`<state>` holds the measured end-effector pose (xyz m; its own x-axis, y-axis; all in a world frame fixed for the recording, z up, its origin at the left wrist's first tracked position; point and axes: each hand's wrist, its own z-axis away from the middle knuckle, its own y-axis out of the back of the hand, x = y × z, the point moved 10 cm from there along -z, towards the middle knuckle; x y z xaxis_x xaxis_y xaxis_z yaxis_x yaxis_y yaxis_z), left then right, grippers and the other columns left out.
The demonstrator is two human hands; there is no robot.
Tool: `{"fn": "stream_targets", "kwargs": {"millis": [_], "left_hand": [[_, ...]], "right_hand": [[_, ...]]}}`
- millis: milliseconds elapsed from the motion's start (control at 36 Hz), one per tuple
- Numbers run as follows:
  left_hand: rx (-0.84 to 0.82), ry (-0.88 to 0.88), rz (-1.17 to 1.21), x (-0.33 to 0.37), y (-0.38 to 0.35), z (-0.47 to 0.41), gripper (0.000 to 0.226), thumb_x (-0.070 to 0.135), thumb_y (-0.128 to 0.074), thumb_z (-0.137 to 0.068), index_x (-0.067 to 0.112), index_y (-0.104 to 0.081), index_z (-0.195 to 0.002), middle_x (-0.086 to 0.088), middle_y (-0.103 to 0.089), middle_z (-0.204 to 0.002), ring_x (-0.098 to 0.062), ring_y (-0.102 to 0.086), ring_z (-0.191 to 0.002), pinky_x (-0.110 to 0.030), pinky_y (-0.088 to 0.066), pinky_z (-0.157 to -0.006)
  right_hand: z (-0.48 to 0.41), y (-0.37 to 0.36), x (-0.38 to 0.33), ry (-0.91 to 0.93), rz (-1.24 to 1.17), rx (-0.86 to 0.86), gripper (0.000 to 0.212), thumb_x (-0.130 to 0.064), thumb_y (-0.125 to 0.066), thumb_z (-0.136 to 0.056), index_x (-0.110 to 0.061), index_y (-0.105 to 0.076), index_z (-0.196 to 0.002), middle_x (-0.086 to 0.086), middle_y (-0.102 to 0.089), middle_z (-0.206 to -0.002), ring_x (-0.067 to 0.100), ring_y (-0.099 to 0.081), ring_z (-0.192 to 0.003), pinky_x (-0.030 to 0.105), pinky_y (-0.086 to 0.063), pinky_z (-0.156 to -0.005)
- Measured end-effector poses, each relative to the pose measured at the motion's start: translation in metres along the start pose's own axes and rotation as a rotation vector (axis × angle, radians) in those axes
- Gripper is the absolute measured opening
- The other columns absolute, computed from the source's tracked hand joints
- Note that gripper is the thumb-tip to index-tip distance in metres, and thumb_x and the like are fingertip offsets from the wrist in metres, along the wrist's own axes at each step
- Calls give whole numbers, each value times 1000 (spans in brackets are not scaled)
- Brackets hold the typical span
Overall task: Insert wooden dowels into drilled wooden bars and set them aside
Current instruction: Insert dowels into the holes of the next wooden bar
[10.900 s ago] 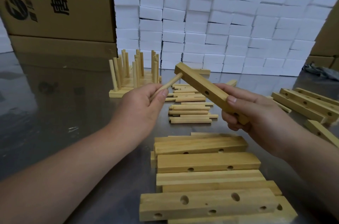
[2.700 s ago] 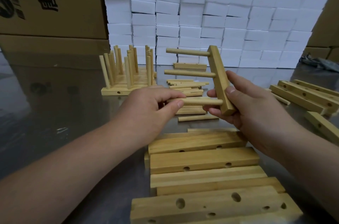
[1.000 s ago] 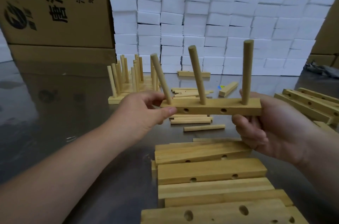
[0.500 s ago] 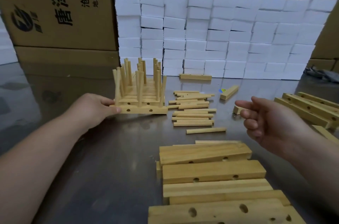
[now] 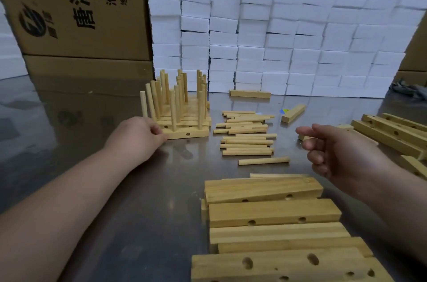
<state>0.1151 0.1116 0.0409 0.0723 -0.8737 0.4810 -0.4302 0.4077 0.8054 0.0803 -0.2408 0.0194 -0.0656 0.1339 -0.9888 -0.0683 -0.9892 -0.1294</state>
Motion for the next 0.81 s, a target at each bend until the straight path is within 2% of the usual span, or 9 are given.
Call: {"fn": "stream_targets", "kwargs": {"millis": [56,194,333,472,556,611,667,750,806], "left_hand": [[-59,-56,47,9,-9,2,8,36,-66,-82,28,-66,-85,11,-61,-88,-10,-52,-81,-25,-38,-69],[-242,-126,69,19,-29,10,44,41,-60,-85,25,-56,-126,7,-58,-122,-13,-51,-111,-23,-35,-89],[-396,-169,23,24,-44,18,55,48,-49,-89,30,-37,-140,5,-43,-141,-15,-41,-127,-22,-29,-94],[-446,-189,5,32,-45,25,37,50,-41,-92,30,-49,-122,7,-49,-118,-13,-45,-108,-21,-32,-81],[-435,-258,151,52,-41,33,36,44,-39,-94,35,-50,-128,12,-45,-136,-9,-38,-126,-20,-24,-96],[-503,-326,305,74,-44,47,29,39,-32,-98,46,-55,-113,20,-43,-135,-1,-35,-127,-21,-21,-100],[-597,-355,376,89,-50,63,38,42,-24,-98,48,-62,-99,25,-42,-134,2,-34,-125,-25,-20,-105],[-669,-394,425,101,-54,77,49,48,-19,-96,40,-68,-95,26,-45,-134,4,-33,-128,-30,-16,-111],[-685,-412,457,110,-53,79,52,50,-20,-93,35,-70,-90,27,-50,-127,9,-35,-124,-27,-16,-109]], "right_hand": [[0,0,0,3,5,1,24,-24,-42,-97,-10,-60,-103,-4,-51,-50,6,-38,-37,17,-28,-32],[0,0,1,5,29,6,23,-24,-43,-97,-11,-61,-102,-4,-52,-51,6,-39,-37,18,-28,-33],[1,-1,1,4,59,11,22,-23,-43,-96,-12,-60,-103,-4,-52,-51,7,-39,-39,21,-28,-39],[4,-2,-5,50,169,42,19,-19,-50,-94,-10,-62,-106,2,-55,-59,12,-43,-47,26,-31,-47],[6,-3,-16,176,364,63,19,-13,-53,-92,-16,-67,-104,2,-64,-73,14,-55,-65,26,-40,-59],[9,-9,-19,248,534,37,24,-13,-54,-90,-30,-68,-98,-7,-68,-91,9,-58,-87,24,-41,-76],[9,-18,-13,237,645,-46,28,-17,-50,-93,-38,-67,-98,-15,-64,-107,4,-53,-101,21,-35,-85],[7,-28,-1,161,745,-146,29,-20,-47,-95,-38,-69,-92,-14,-62,-107,-1,-51,-96,12,-32,-70],[6,-30,0,153,761,-175,31,-20,-47,-94,-35,-72,-83,-18,-63,-103,-2,-51,-97,12,-31,-70]]}}
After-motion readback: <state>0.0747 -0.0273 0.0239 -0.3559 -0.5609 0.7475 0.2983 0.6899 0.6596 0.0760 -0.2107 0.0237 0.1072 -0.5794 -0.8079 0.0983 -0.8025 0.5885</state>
